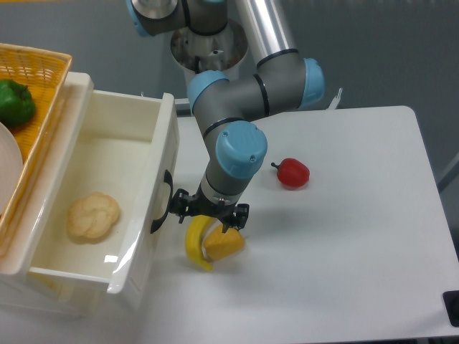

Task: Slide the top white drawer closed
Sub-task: 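Push the drawer front with the gripper into the cabinet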

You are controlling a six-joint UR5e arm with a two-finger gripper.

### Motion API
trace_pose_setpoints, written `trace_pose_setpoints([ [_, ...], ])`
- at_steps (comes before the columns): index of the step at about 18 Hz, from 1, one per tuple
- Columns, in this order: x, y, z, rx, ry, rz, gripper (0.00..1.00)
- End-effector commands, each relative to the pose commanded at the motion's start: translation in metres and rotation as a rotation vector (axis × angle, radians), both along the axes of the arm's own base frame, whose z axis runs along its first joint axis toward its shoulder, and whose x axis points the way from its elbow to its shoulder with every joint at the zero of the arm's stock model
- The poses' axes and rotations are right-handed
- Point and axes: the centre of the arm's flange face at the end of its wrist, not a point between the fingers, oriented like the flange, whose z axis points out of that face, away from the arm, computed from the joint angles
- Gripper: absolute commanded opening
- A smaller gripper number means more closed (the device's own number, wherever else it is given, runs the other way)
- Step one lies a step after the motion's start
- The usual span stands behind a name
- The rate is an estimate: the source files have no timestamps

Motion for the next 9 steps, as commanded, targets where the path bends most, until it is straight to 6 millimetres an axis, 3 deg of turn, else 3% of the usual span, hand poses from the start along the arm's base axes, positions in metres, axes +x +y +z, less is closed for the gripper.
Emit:
trace_pose_setpoints([
  [9,0.03,0.014,0.01,0.011,0.01,-0.048,1.0],
])
